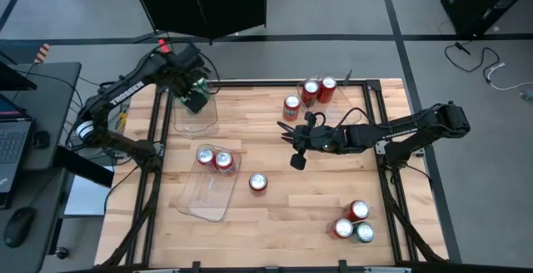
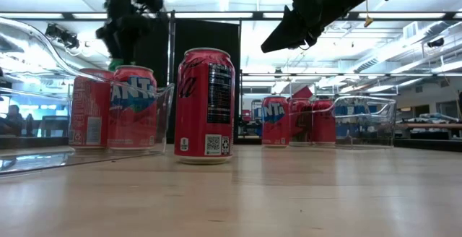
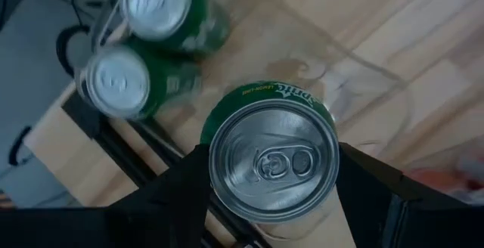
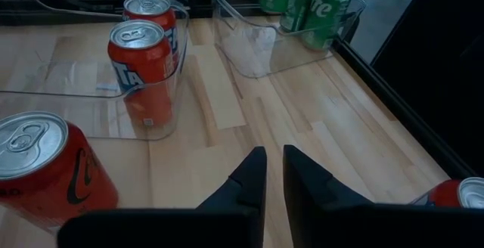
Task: Sort soda cans
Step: Put the top green soda can into the top left transparent bin
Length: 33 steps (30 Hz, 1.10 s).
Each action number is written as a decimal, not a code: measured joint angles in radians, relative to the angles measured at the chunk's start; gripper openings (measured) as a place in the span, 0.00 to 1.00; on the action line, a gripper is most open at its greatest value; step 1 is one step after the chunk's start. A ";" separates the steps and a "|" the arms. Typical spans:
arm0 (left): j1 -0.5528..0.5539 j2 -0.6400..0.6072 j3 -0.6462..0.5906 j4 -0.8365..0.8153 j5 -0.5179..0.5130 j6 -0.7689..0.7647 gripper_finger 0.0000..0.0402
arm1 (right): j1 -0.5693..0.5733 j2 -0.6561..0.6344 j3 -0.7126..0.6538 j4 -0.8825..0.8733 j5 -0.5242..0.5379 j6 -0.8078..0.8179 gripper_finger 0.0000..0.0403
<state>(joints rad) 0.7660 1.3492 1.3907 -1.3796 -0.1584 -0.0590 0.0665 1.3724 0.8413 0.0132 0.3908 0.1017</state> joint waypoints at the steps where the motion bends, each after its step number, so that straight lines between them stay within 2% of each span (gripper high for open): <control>1: 0.017 -0.017 -0.034 0.016 0.003 0.000 0.59 | 0.000 0.000 0.000 0.000 0.000 0.000 0.08; 7: 0.099 -0.067 -0.175 0.094 0.014 0.018 0.59 | 0.000 0.000 0.000 0.000 0.000 0.000 0.07; 18: 0.211 -0.068 -0.305 0.227 0.018 0.091 0.59 | 0.000 0.000 0.000 -0.003 0.000 0.000 0.07; 26: 0.216 -0.072 -0.377 0.315 0.014 0.127 0.59 | 0.000 0.000 0.000 -0.005 -0.001 0.000 0.08; 33: 0.216 -0.071 -0.387 0.336 0.010 0.137 0.60 | 0.001 0.000 0.000 -0.004 -0.001 0.000 0.07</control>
<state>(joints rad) 0.9820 1.2778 1.0040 -1.0440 -0.1485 0.0782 0.0670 1.3724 0.8413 0.0090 0.3897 0.1020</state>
